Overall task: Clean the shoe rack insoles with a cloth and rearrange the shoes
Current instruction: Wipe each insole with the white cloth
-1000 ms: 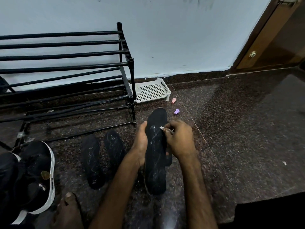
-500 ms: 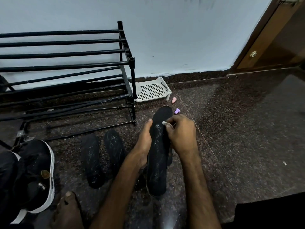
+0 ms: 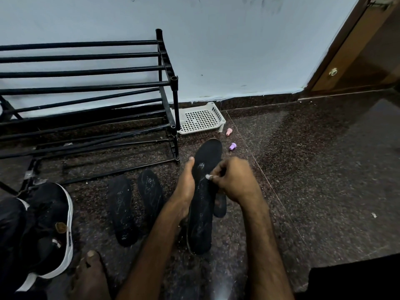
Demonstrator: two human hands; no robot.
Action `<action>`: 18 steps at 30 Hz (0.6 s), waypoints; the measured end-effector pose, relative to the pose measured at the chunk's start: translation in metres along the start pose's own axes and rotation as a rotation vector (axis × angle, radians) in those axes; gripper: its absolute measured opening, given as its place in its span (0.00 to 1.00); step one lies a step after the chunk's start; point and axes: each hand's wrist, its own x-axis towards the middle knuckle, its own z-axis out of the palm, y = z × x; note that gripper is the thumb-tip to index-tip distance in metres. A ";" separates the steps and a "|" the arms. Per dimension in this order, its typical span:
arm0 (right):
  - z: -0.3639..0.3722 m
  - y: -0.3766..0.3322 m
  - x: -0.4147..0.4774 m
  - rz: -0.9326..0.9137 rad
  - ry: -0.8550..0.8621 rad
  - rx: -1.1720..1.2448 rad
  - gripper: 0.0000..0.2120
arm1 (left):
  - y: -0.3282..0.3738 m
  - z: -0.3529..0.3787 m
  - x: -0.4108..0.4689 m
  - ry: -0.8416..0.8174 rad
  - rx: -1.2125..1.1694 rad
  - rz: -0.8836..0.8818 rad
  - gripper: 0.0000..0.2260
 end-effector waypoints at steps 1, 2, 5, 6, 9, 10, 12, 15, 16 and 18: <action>0.000 0.003 0.001 0.046 0.089 -0.017 0.06 | -0.001 0.002 -0.001 -0.008 -0.006 -0.015 0.30; 0.000 0.003 0.001 0.078 0.193 -0.031 0.04 | -0.001 0.005 -0.001 -0.015 -0.010 -0.022 0.31; 0.003 -0.004 -0.001 0.061 0.295 0.046 0.02 | -0.005 0.010 0.000 -0.028 -0.037 0.004 0.29; 0.003 -0.007 -0.002 0.028 0.238 0.115 0.03 | -0.005 0.008 0.000 -0.036 -0.050 0.002 0.29; 0.000 -0.011 -0.008 0.003 0.056 0.188 0.05 | -0.005 0.003 0.000 -0.069 -0.083 -0.016 0.31; -0.001 -0.009 -0.008 0.037 0.077 0.144 0.06 | -0.006 0.002 0.001 -0.079 -0.087 -0.024 0.31; 0.000 -0.006 -0.006 0.132 0.232 0.063 0.06 | -0.007 0.005 0.001 -0.087 -0.074 -0.017 0.30; 0.005 -0.013 -0.005 0.065 0.318 0.151 0.04 | -0.009 0.010 0.002 -0.101 -0.079 -0.016 0.27; 0.005 -0.016 -0.005 0.011 0.254 0.205 0.04 | -0.008 0.009 0.002 -0.103 -0.089 -0.015 0.28; 0.002 -0.019 -0.007 -0.038 0.084 0.229 0.04 | -0.005 0.006 0.000 -0.134 -0.131 -0.021 0.29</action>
